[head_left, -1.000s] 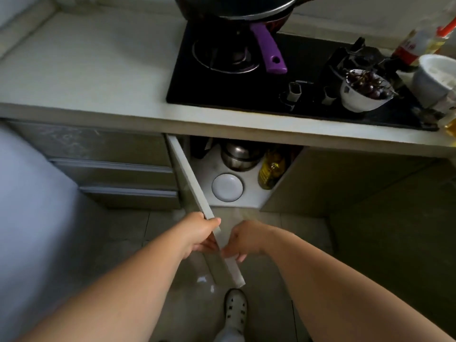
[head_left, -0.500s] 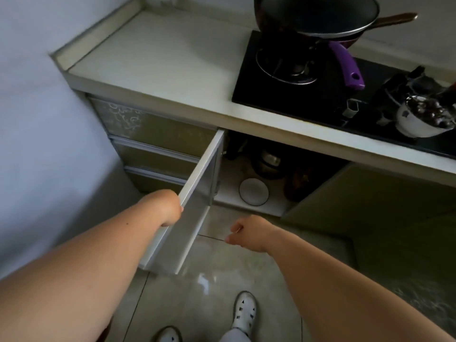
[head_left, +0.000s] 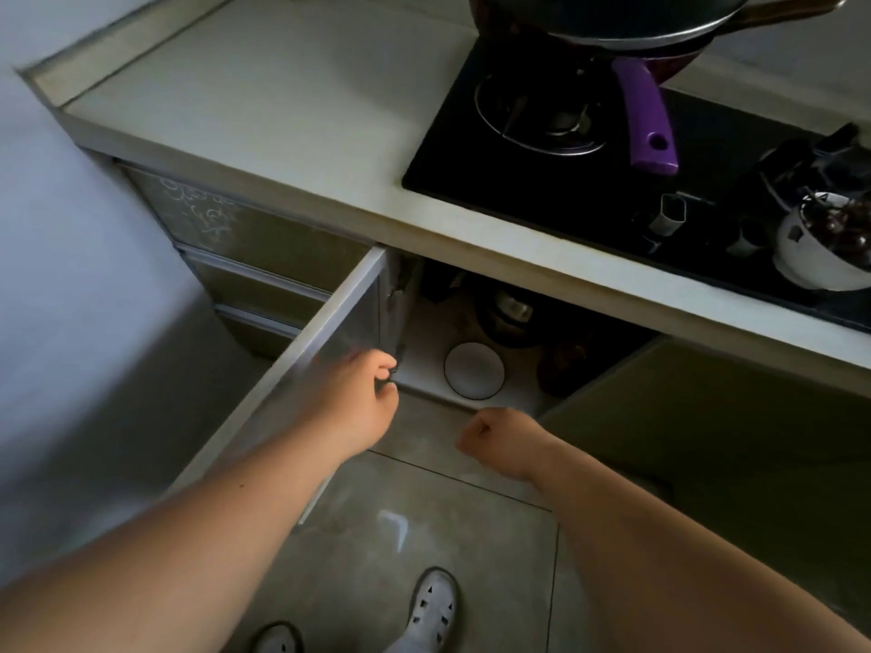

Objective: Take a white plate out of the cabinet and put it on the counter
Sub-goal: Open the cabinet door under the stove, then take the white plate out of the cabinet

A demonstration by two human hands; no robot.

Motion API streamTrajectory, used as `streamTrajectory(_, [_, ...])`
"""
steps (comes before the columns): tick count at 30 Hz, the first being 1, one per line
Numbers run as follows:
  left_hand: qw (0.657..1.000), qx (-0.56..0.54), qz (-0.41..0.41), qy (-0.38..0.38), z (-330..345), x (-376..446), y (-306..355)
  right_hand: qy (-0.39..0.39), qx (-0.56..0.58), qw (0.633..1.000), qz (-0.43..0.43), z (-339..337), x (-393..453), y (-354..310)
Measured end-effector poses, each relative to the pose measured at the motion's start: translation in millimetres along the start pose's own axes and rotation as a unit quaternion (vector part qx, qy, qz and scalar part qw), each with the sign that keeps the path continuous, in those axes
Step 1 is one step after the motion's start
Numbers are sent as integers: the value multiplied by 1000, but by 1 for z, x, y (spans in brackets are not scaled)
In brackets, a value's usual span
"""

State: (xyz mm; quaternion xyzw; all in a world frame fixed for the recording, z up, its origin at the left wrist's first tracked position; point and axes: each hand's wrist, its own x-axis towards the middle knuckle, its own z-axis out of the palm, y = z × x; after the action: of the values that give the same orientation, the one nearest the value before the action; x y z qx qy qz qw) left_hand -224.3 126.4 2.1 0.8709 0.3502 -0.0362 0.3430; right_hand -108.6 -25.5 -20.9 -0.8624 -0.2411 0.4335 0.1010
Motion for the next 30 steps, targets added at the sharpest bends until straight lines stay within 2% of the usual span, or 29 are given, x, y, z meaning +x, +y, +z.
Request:
streamTrajectory(2, [996, -57, -42, -47, 26, 10, 7, 1, 23, 1000, 13, -10, 11, 21])
streamTrajectory(7, [986, -43, -81, -140, 86, 40, 1, 32, 63, 996, 52, -16, 54, 72])
streamTrajectory(12, [974, -45, -115, -187, 132, 73, -24, 27, 65, 993, 91, -8, 102, 104])
streamTrajectory(21, [974, -47, -113, -192, 215, 156, -74, 59, 119, 983, 124, 43, 224, 147])
streamTrajectory(30, [976, -62, -124, -170, 304, 244, -135, 114, 259, 942, 182, 107, 376, 211])
